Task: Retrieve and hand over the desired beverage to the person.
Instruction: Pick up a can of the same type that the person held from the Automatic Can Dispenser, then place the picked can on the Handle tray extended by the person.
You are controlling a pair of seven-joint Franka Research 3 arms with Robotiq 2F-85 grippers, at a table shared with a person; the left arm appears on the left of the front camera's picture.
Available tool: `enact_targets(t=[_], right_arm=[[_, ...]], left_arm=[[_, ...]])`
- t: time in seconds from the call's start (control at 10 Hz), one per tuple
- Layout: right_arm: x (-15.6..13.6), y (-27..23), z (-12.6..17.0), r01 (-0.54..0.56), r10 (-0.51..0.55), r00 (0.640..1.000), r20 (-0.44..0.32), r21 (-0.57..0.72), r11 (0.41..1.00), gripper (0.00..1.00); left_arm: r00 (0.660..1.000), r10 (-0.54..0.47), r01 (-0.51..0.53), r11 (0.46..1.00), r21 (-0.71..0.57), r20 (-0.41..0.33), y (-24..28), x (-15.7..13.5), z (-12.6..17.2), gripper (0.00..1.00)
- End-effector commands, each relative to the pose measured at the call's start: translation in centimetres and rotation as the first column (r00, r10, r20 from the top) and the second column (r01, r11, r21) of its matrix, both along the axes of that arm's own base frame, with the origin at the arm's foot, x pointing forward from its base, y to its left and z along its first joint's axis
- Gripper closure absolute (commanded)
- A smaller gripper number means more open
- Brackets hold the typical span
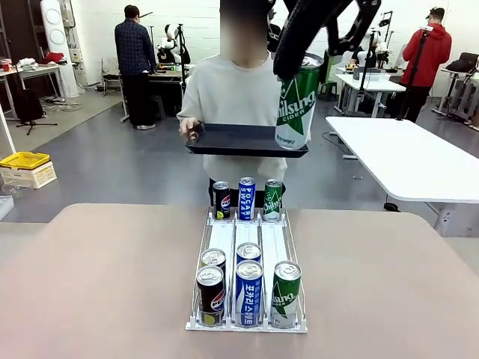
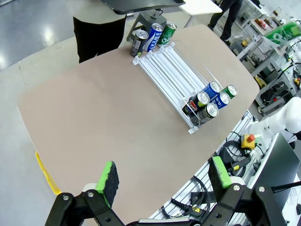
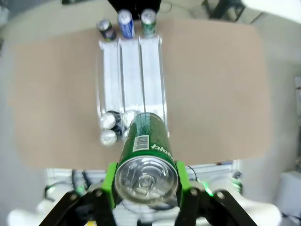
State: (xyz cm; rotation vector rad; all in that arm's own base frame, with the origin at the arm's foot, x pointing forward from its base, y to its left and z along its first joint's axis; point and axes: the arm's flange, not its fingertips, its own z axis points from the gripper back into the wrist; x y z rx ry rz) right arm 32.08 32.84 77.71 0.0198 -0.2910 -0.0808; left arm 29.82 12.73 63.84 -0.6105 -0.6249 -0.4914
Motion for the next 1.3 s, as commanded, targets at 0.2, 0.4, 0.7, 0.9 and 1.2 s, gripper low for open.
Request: enact_targets(t=[0.2,0.4,0.7,0.9,1.2], right_arm=[[4.7,1.2,-1.0,0.054,-0.054,0.994,-0.09,-0.01,0.999,1.0],[6.5,0.8,-2.2,0.04,-0.04,0.991,-0.127,-0.002,0.999,1.0],[5.4,0.9,-3.0,0.028,-0.028,0.995,-0.101,-0.006,1.0,1.0],[5.4,0.9,-3.0,0.028,-0.028,0.995,-0.101,-0.006,1.0,1.0],[5.4,0.9,-3.0,0.028,-0.028,0.995,-0.101,-0.006,1.0,1.0]], left_arm=[[1.0,-0.021,0.021,1.0,-0.006,0.016,0.1,-0.1,-0.1,0.0],[1.0,-0.021,0.021,1.0,-0.006,0.016,0.1,-0.1,-0.1,0.0],[1.0,-0.021,0.021,1.0,-0.006,0.016,0.1,-0.1,-0.1,0.0],[1.0,-0.021,0.021,1.0,-0.006,0.016,0.1,-0.1,-0.1,0.0],[1.0,-0.021,0.021,1.0,-0.006,0.016,0.1,-0.1,-0.1,0.0]])
